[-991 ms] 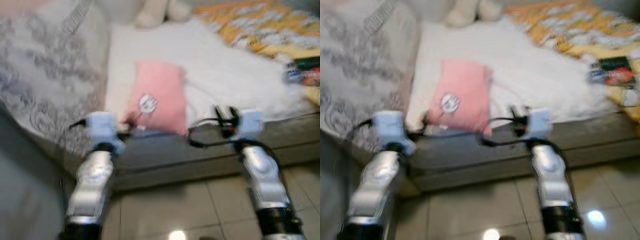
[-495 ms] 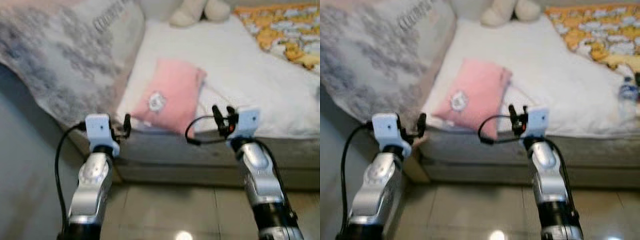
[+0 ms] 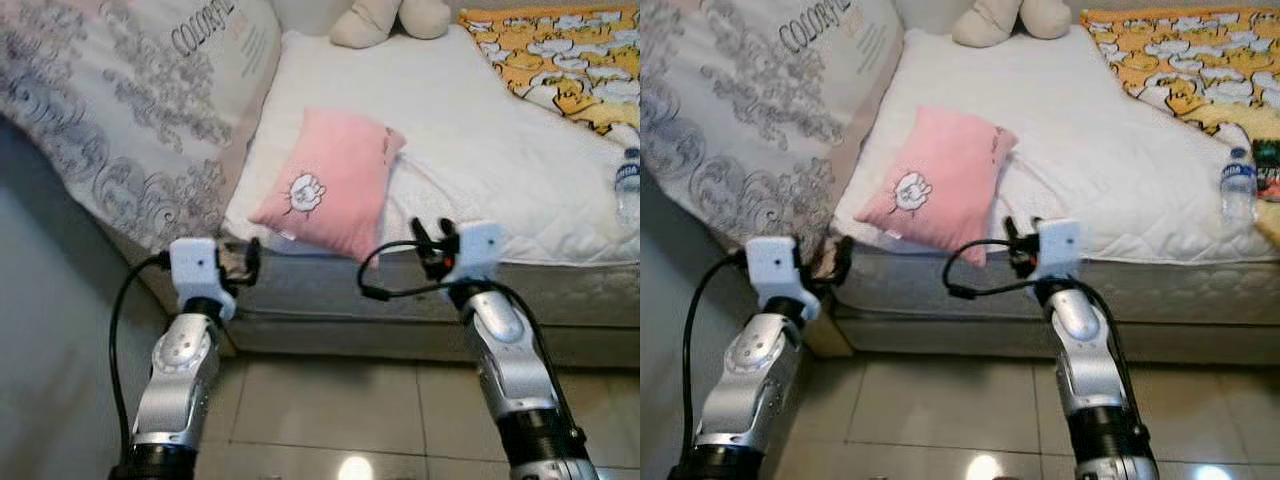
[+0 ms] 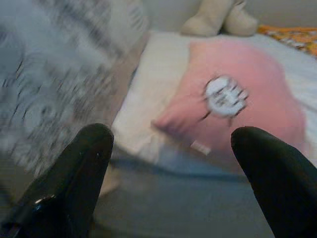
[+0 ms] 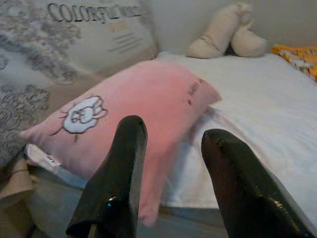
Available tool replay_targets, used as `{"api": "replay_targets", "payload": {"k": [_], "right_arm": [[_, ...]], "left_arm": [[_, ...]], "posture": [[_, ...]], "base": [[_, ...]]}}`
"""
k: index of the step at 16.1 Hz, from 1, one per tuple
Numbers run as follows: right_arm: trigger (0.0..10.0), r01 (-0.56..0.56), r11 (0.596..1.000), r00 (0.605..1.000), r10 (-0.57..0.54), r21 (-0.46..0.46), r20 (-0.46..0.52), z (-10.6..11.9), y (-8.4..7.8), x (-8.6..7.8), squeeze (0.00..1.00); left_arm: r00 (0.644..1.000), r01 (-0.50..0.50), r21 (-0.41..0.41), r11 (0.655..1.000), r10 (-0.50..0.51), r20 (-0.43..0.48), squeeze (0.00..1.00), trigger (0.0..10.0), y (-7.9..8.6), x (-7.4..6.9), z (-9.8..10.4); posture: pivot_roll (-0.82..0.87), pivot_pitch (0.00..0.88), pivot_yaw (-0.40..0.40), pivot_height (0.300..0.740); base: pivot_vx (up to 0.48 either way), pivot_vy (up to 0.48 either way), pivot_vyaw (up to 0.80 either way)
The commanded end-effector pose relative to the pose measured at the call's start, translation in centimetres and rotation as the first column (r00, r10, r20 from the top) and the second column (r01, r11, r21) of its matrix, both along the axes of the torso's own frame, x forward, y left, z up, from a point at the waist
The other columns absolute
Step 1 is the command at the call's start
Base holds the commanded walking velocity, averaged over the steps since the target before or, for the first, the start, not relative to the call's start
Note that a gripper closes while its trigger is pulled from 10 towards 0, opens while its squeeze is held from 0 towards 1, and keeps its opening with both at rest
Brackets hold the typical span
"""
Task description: Clean up the room
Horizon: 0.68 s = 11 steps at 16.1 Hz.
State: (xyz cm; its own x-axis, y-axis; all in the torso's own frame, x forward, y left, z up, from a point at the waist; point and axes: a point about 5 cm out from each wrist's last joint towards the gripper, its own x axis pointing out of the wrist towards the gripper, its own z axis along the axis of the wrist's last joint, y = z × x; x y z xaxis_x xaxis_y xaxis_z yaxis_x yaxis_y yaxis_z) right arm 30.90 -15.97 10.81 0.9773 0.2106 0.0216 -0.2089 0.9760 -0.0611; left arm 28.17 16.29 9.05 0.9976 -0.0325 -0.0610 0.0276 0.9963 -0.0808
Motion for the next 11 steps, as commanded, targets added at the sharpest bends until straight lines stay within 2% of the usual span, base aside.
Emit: {"api": "replay_targets", "payload": {"k": [1,3,8,11], "right_arm": [[10.0,-0.014,1.000,1.000,0.014,-0.014,-0.014,0.4,-0.4,0.4,0.00],[10.0,-0.034,0.999,0.999,0.033,-0.042,-0.025,0.8,-1.1,0.9,0.00],[10.0,-0.059,0.998,0.997,0.059,0.000,-0.047,0.5,0.1,1.6,0.00],[10.0,-0.070,0.998,0.997,0.070,0.000,-0.030,0.6,0.5,1.8,0.00]], "left_arm": [[1.000,-0.022,-0.018,1.000,0.023,0.009,0.00,10.0,0.0,0.1,0.0],[1.000,-0.027,-0.036,0.999,0.027,0.000,0.00,10.0,-0.8,-0.4,-0.6],[1.000,-0.002,-0.009,1.000,0.002,0.030,0.00,10.0,-1.2,-1.0,-0.4],[0.999,0.017,-0.013,1.000,-0.016,0.040,0.00,10.0,-1.4,-0.5,-0.1]], "posture": [[-0.19,0.000,0.039,0.740],[-0.19,0.000,0.018,0.740],[-0.13,0.000,-0.002,0.740],[-0.13,0.000,0.011,0.740]], "base": [[0.000,0.000,0.00],[0.000,0.000,0.00],[0.000,0.000,0.00],[0.081,-0.414,0.00]]}}
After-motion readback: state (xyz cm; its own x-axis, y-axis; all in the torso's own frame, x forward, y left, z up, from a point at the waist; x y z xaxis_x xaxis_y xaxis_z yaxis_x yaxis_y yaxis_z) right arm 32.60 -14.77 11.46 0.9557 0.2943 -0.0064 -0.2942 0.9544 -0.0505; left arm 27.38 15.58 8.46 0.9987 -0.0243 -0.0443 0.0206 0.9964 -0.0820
